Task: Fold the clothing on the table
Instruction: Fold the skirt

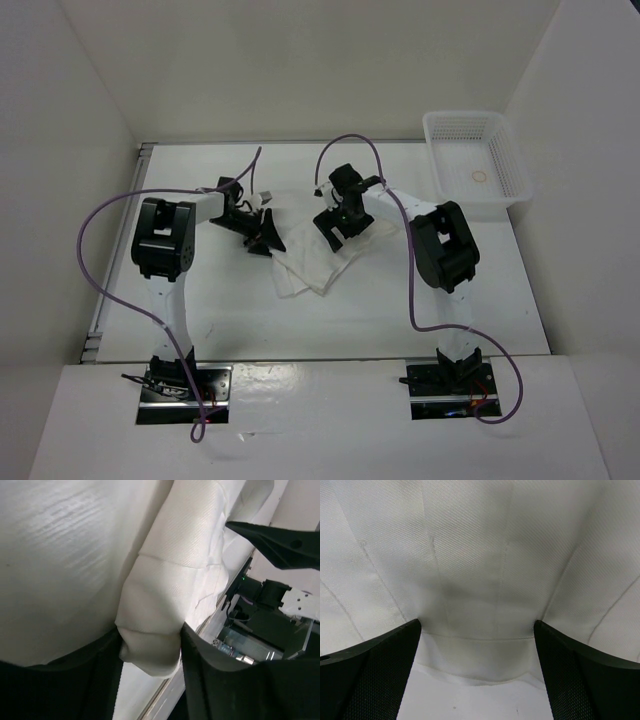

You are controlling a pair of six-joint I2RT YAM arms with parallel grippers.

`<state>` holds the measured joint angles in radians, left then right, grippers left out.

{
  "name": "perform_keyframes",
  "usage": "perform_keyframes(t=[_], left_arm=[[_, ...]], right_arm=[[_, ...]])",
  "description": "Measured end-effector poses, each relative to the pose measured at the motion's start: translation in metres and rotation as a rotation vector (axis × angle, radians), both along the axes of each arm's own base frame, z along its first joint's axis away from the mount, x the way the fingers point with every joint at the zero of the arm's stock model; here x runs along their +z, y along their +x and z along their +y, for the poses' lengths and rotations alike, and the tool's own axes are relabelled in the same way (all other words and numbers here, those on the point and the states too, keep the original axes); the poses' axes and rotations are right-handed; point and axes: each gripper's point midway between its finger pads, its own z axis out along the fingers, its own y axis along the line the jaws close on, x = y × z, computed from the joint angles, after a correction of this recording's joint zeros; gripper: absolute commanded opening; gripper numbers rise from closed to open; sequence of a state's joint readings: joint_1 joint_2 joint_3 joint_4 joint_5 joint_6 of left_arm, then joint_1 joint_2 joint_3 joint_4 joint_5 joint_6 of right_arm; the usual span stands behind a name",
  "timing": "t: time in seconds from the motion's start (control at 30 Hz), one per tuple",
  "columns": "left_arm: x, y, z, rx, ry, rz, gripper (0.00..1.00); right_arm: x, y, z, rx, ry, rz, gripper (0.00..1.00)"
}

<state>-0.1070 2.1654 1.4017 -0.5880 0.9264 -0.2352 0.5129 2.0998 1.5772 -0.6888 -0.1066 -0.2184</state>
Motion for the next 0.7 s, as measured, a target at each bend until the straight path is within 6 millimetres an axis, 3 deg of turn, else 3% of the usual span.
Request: perform_keyframes(t=[0.07, 0.1, 0.33, 0.6, 0.7], left_arm=[[-0.005, 0.003, 0.002, 0.003, 0.028, -0.015, 0.42], [-0.007, 0.004, 0.003, 0.004, 0.042, -0.020, 0.31], [-0.013, 0.022, 0.019, 0.017, 0.139, -0.089, 0.00], [0.002, 0.090, 0.064, 0.075, 0.315, -0.299, 0.00], [0.002, 0.098, 0.072, 0.079, 0.341, -0.327, 0.01]], right_arm=[[0.000, 0.000, 0.000, 0.000, 0.000, -0.001, 0.97], [0.001, 0.000, 0.000, 0.000, -0.001, -0.001, 0.97], [0.003, -0.003, -0.002, -0.001, -0.001, -0.002, 0.97], [0.005, -0.002, -0.003, -0.003, -0.004, -0.010, 0.97], [0.005, -0.001, -0.005, -0.008, -0.016, -0.019, 0.97]])
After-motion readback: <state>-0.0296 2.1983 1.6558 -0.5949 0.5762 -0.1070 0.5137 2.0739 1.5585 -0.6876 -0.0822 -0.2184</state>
